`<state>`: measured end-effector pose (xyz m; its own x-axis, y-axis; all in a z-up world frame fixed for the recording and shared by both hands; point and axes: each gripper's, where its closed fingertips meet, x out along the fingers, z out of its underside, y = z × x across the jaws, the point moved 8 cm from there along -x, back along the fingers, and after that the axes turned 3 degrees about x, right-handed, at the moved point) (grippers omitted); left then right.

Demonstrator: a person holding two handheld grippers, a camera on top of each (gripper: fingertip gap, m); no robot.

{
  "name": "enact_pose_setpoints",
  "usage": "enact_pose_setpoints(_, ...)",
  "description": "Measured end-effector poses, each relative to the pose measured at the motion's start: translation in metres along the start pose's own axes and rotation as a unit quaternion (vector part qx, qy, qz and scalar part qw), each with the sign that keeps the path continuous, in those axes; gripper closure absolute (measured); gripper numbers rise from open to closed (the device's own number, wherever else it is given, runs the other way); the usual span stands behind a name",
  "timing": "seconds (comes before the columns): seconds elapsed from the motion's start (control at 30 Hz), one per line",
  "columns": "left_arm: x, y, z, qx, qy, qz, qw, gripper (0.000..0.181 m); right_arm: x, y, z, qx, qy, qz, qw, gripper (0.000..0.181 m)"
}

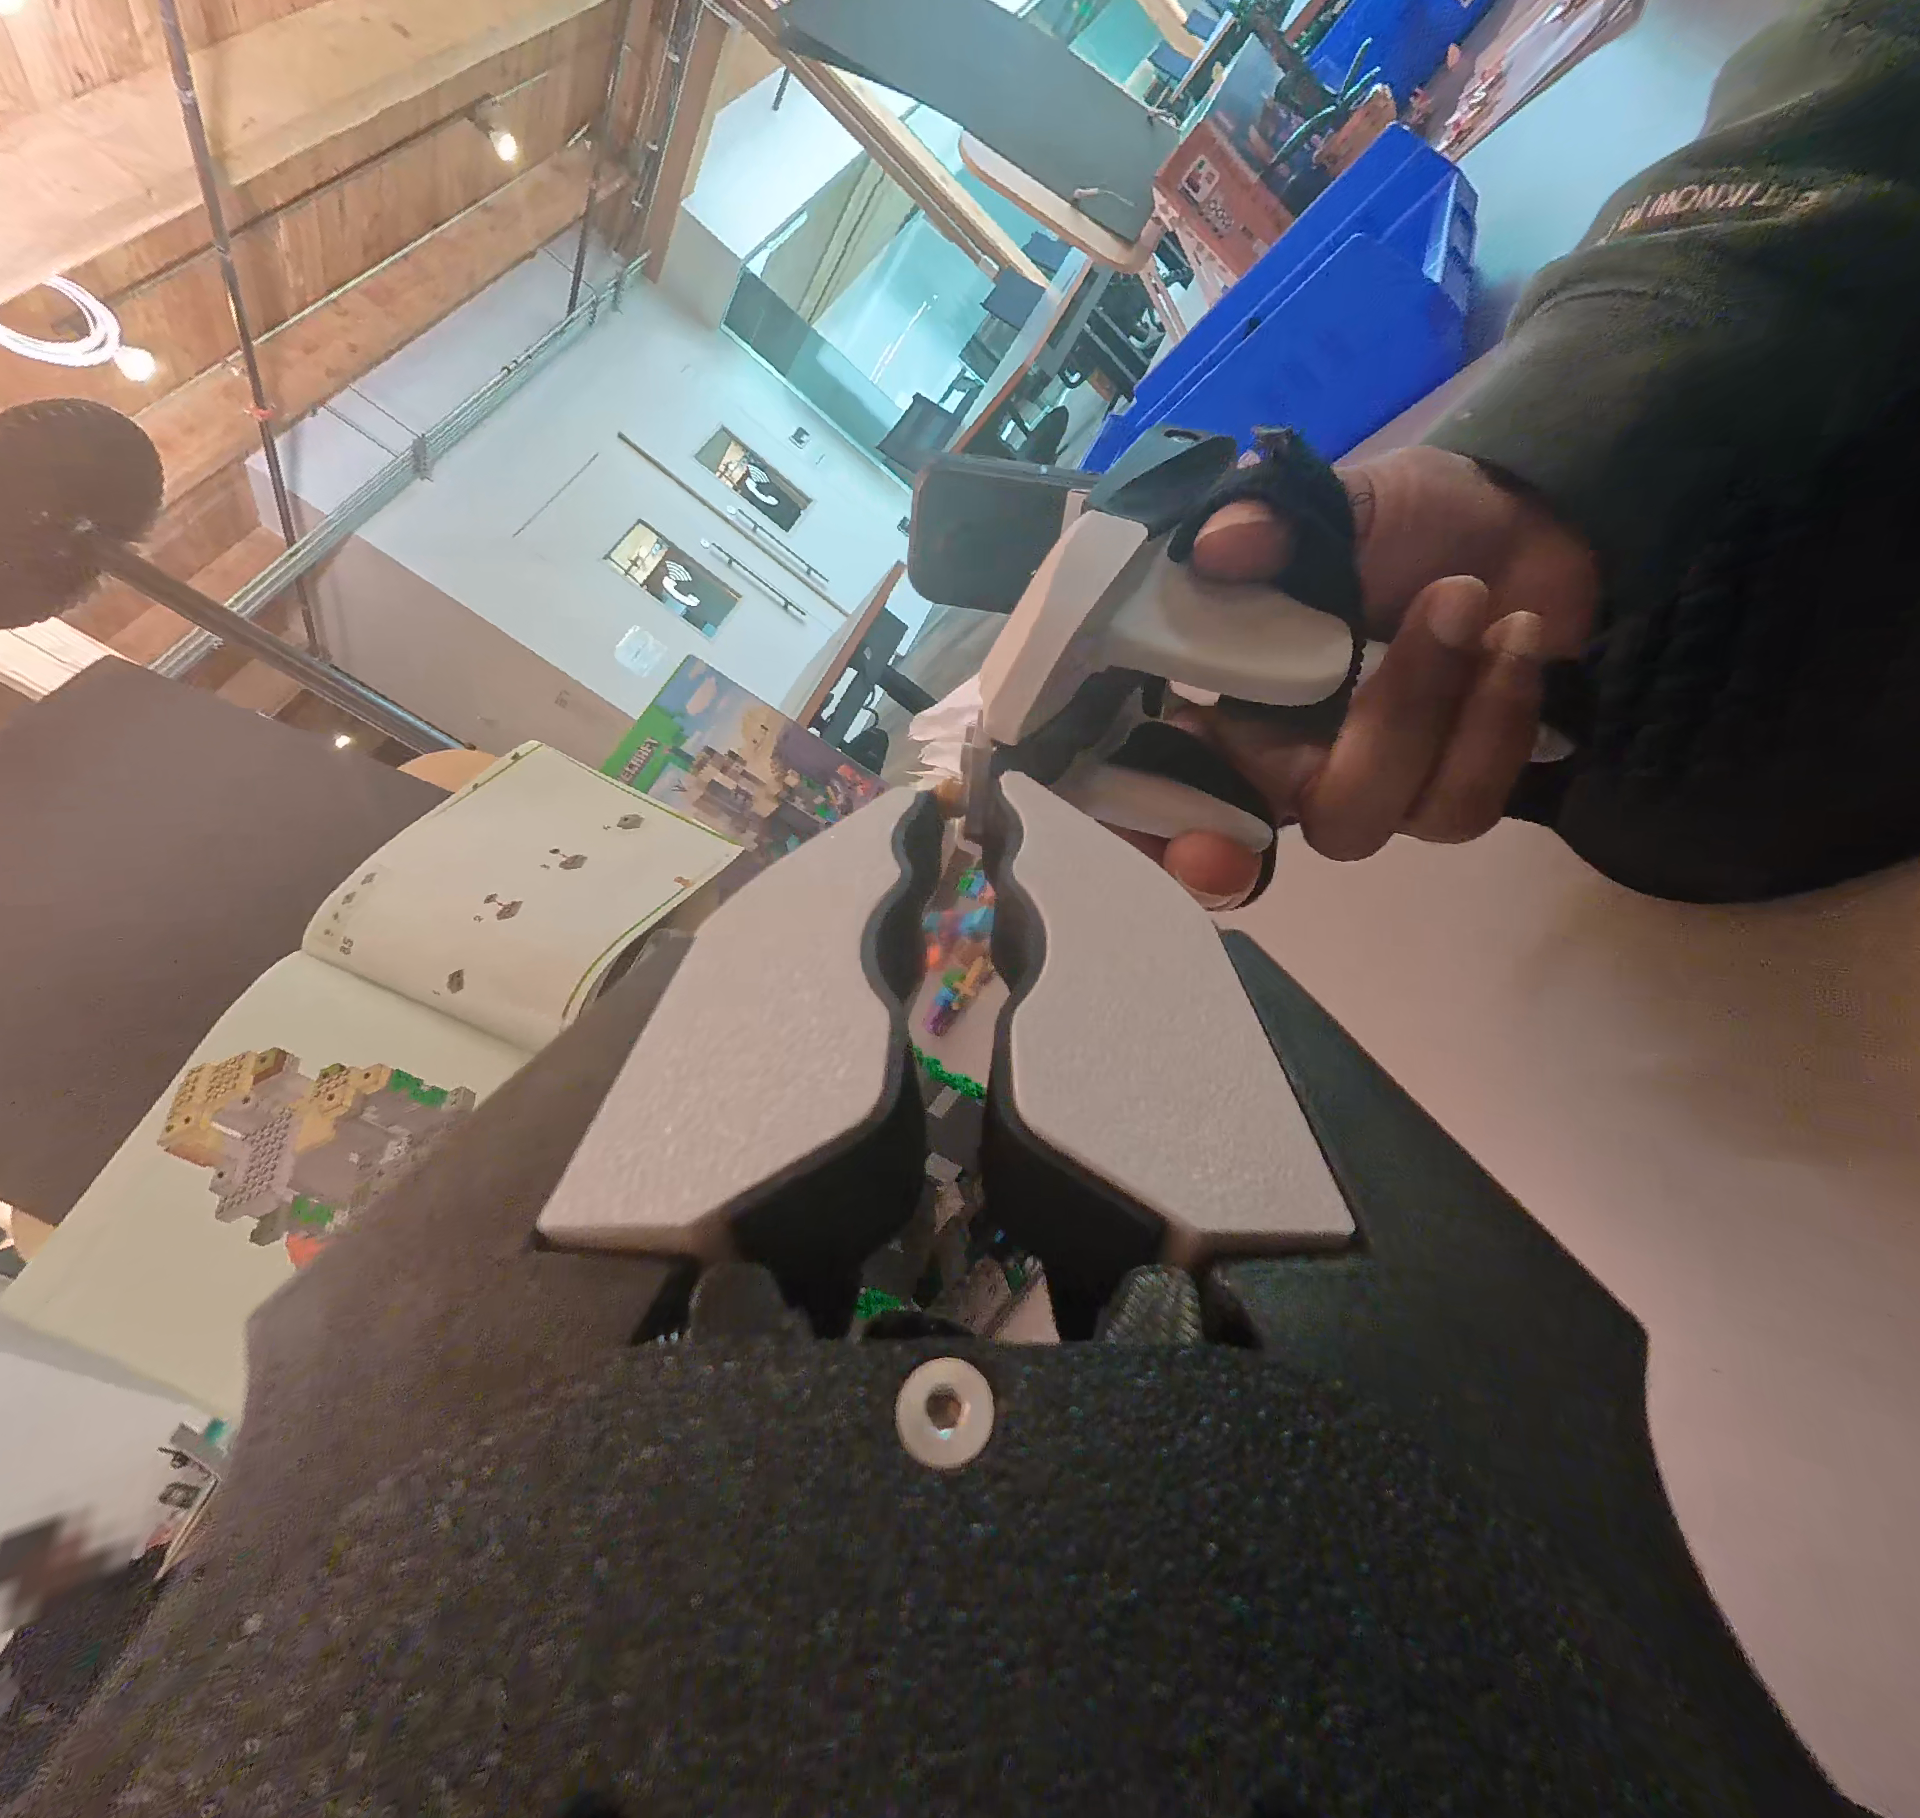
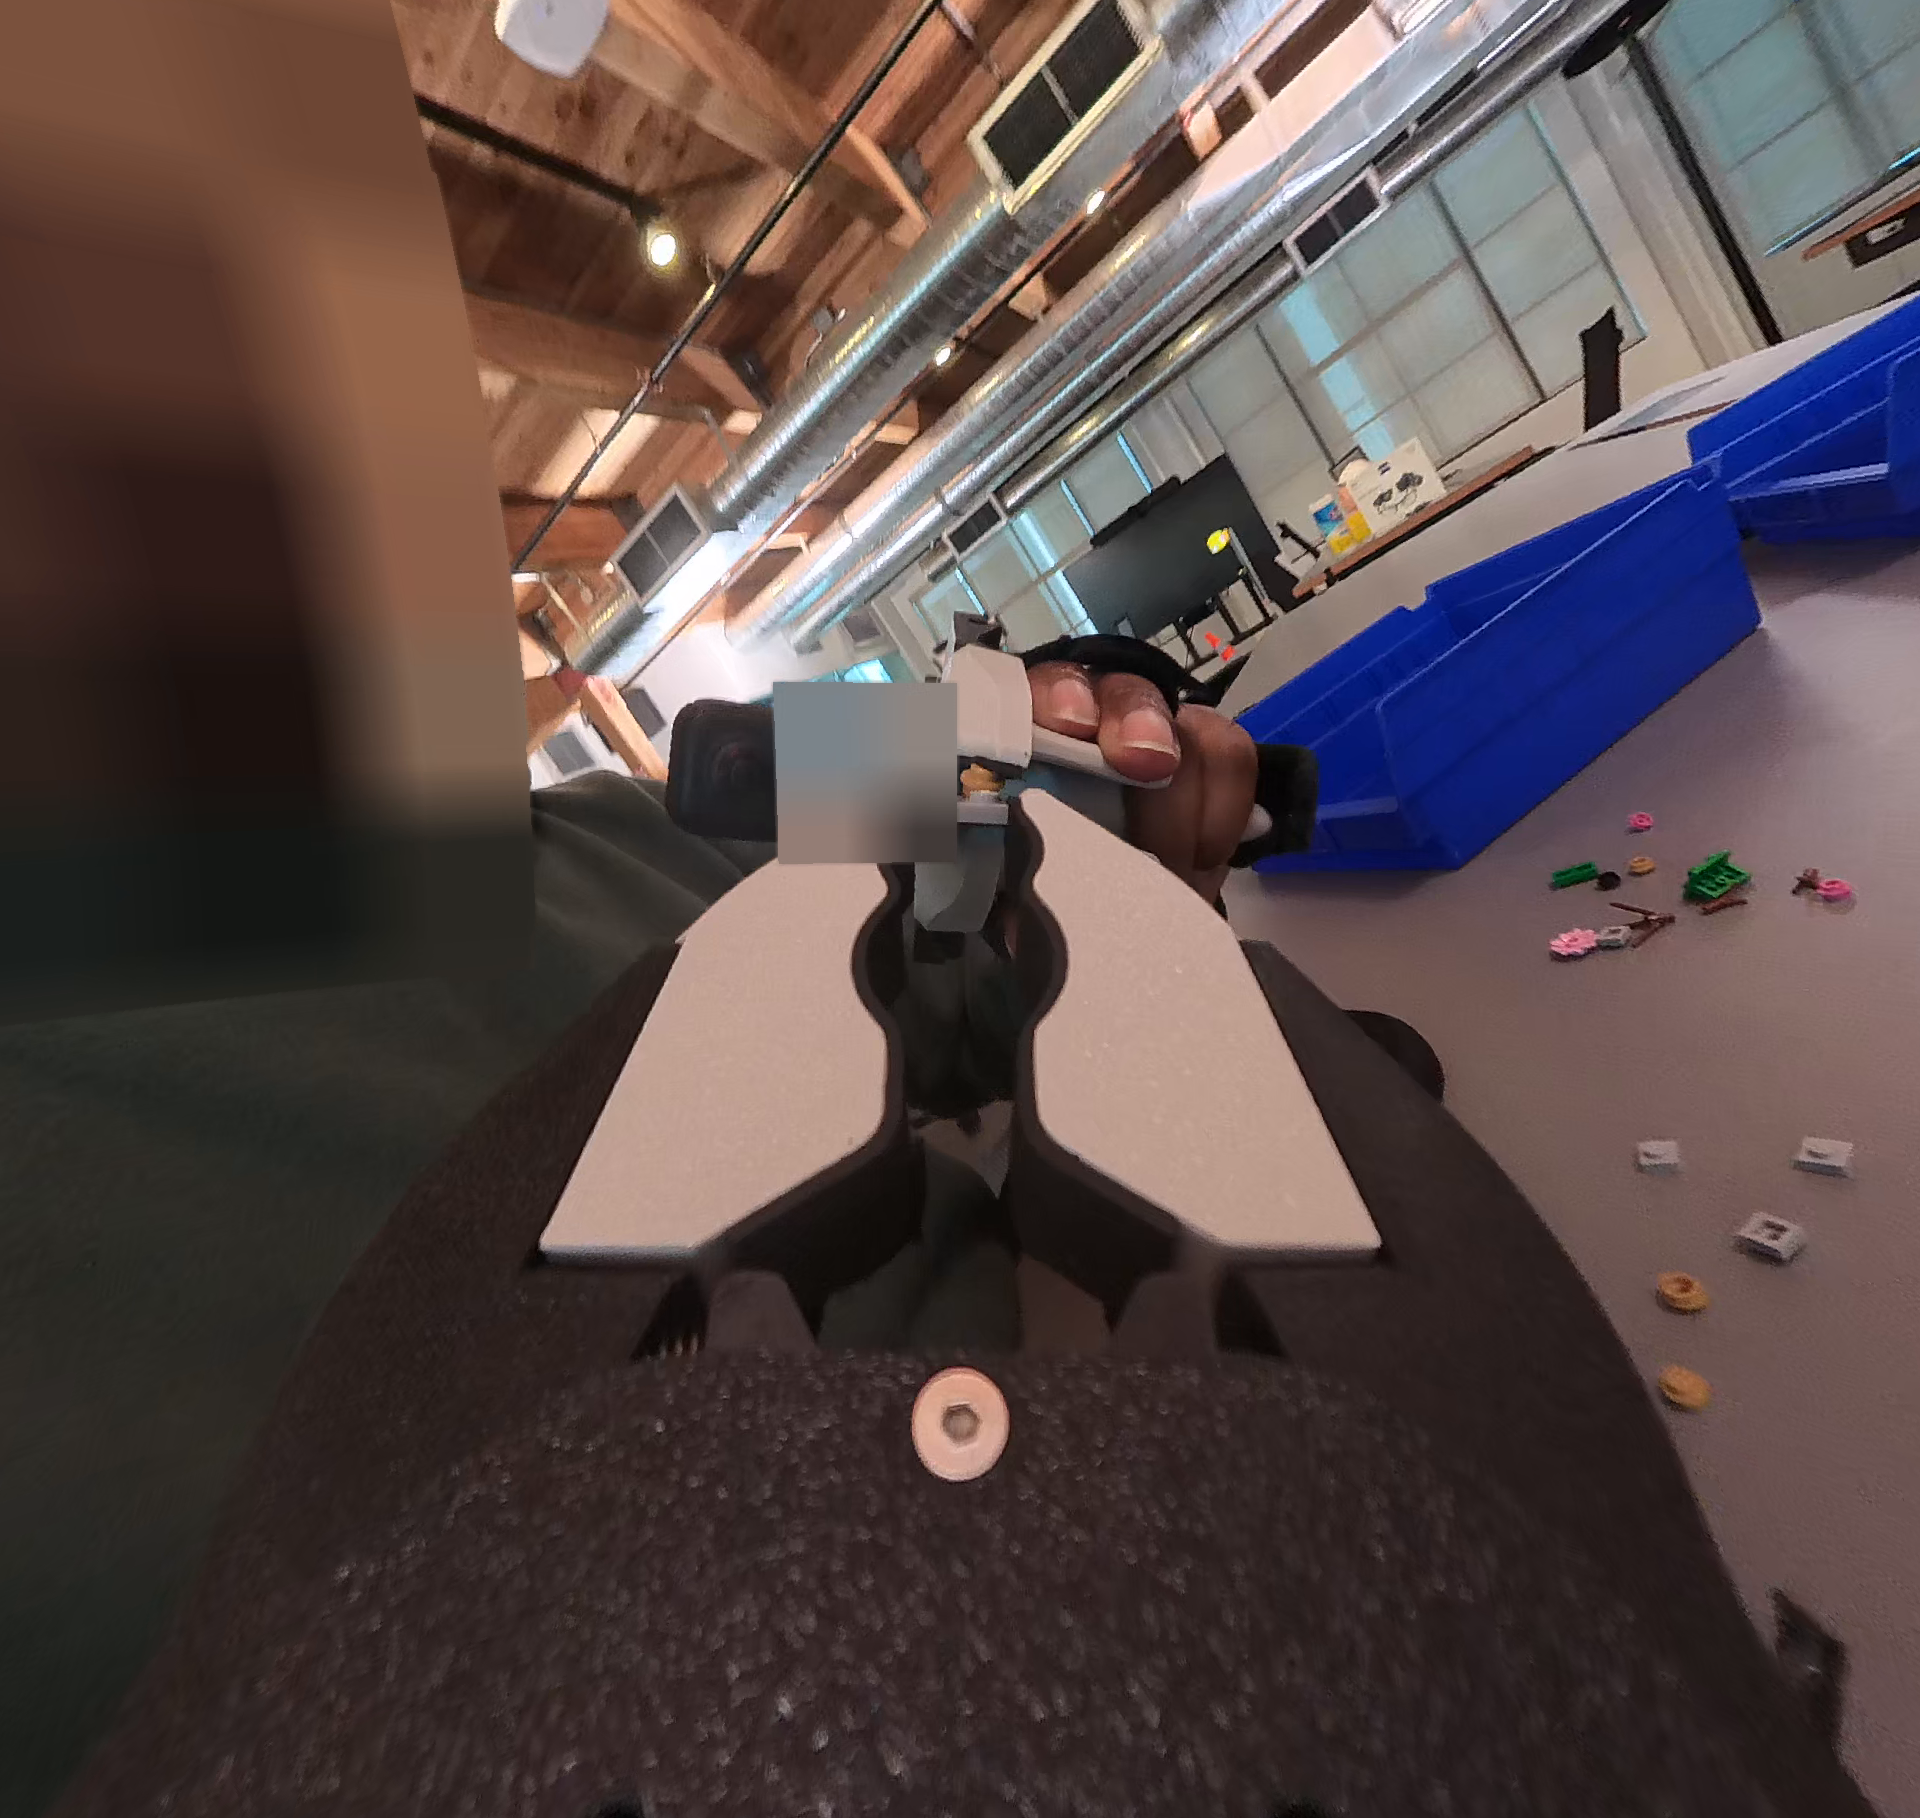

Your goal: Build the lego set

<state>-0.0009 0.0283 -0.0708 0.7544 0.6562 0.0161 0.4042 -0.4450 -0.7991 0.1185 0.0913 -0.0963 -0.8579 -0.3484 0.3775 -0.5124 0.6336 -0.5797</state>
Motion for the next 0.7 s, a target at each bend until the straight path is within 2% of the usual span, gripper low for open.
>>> enact_pose_setpoints(0.2,0.002,0.003,0.007,-0.032,-0.001,0.009,0.999,0.172,-0.004,0.005,0.003,0.007,-0.003,0.026,1.0,0.165)
enact_pose_setpoints(0.3,0.001,0.005,0.011,-0.053,0.006,0.024,0.998,0.172,-0.007,0.002,0.001,-0.046,-0.037,0.064,0.996,0.164)
enact_pose_setpoints(0.37,-0.001,0.004,0.014,-0.087,0.01,0.039,0.995,0.172,-0.011,-0.003,-0.003,-0.119,-0.071,0.104,0.985,0.164)
enact_pose_setpoints(0.47,-0.002,0.004,0.021,-0.143,0.007,0.079,0.986,0.172,-0.015,-0.015,-0.01,-0.238,-0.115,0.151,0.952,0.162)
enact_pose_setpoints(0.57,-0.002,0.007,0.023,-0.186,0.009,0.114,0.976,0.172,-0.01,-0.021,-0.007,-0.362,-0.192,0.201,0.89,0.162)
enact_pose_setpoints(0.63,-0.001,0.009,0.023,-0.192,0.004,0.127,0.973,0.172,-0.005,-0.024,-0.001,-0.407,-0.226,0.21,0.86,0.162)
enact_pose_setpoints(0.7,0.0,0.01,0.023,-0.189,0.002,0.135,0.973,0.172,-0.002,-0.024,0.002,-0.426,-0.242,0.215,0.845,0.166)
